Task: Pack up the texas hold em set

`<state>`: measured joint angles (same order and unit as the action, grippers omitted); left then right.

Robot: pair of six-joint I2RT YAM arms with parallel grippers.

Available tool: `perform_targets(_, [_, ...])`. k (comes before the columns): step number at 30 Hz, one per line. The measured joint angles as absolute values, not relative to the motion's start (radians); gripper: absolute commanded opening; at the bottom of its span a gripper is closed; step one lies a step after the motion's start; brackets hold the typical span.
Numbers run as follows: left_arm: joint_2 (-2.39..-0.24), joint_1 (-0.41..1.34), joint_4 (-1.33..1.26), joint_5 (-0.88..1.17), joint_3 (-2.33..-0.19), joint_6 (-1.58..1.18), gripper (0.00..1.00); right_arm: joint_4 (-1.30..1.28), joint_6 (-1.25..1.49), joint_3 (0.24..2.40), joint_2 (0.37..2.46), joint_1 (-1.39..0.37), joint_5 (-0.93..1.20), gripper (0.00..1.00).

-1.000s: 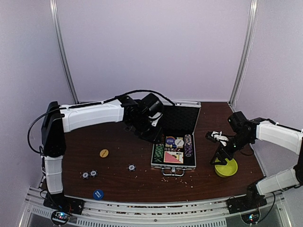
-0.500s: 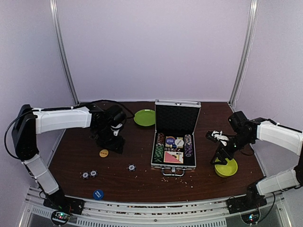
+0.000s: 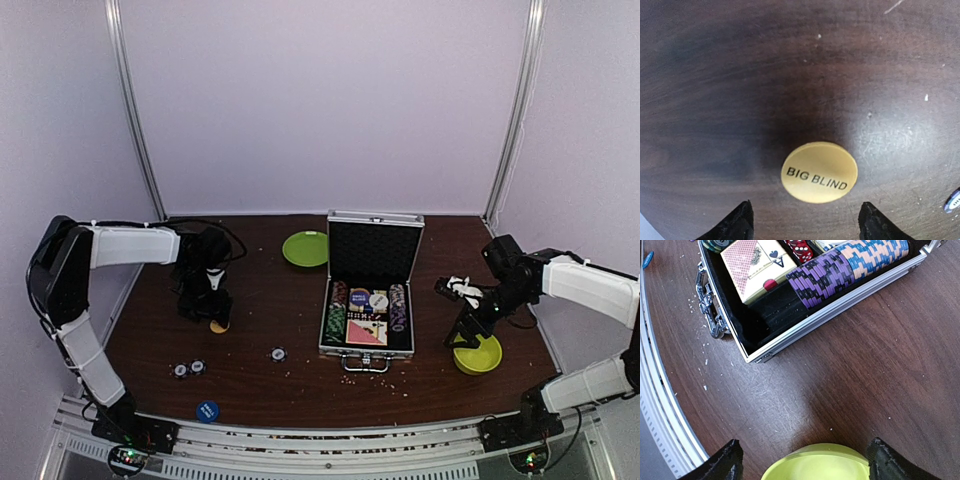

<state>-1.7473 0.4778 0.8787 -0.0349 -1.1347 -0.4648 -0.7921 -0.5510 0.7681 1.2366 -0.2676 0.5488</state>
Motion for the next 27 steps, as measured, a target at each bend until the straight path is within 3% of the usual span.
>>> perform_targets(16, [-1.858, 0.464, 0.865, 0.011, -1.177, -0.412, 0.69, -0.792, -0.551, 0.768, 1.237, -0.268, 0.545, 0.86])
perform_targets(27, [-1.878, 0.461, 0.857, 0.016, -1.205, -0.401, 0.60, -0.792, -0.551, 0.768, 1.240, -0.268, 0.545, 0.86])
